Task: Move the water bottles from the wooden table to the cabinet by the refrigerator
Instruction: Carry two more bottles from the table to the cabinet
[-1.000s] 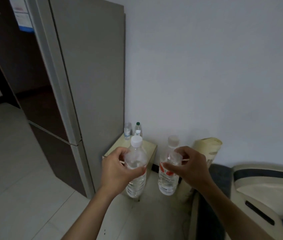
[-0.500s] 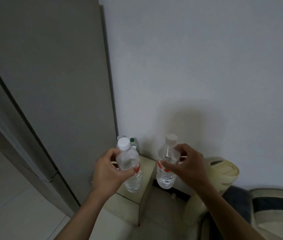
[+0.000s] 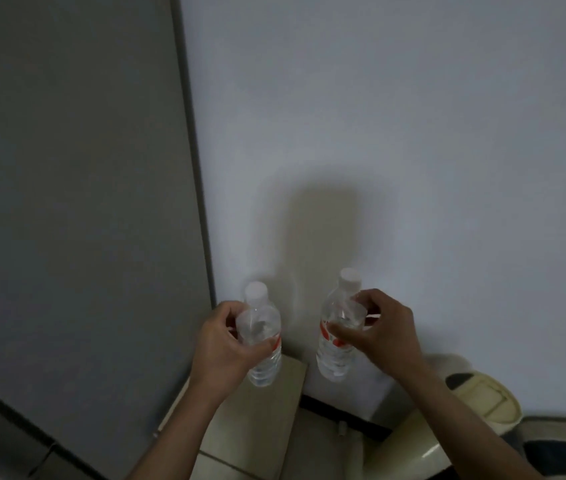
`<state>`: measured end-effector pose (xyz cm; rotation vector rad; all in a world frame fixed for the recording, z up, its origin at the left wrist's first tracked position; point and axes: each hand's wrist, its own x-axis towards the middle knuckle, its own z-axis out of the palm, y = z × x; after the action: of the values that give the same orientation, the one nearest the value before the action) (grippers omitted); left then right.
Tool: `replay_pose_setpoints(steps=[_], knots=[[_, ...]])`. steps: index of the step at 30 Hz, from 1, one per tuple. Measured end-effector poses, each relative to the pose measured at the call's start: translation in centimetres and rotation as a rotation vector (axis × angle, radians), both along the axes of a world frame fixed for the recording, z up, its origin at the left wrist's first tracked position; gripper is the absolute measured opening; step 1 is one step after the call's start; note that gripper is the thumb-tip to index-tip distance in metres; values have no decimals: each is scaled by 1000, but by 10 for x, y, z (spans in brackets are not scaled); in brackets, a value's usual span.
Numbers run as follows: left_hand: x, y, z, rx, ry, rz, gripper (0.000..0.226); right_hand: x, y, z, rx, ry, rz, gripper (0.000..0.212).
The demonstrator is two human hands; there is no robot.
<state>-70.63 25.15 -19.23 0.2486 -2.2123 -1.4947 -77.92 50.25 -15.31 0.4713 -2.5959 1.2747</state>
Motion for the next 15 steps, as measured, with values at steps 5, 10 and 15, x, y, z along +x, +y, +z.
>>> replay_pose_setpoints(steps=[5, 10, 15], knots=[[-58, -24, -12, 6, -18, -41, 49, -46, -24, 13, -2, -3, -46, 44], [-94, -29, -22, 12, -56, -69, 52, -79, -34, 6, -27, -42, -62, 43], [-124, -30, -28, 3, -89, -79, 50, -115, -35, -14, -20, -93, -52, 44]])
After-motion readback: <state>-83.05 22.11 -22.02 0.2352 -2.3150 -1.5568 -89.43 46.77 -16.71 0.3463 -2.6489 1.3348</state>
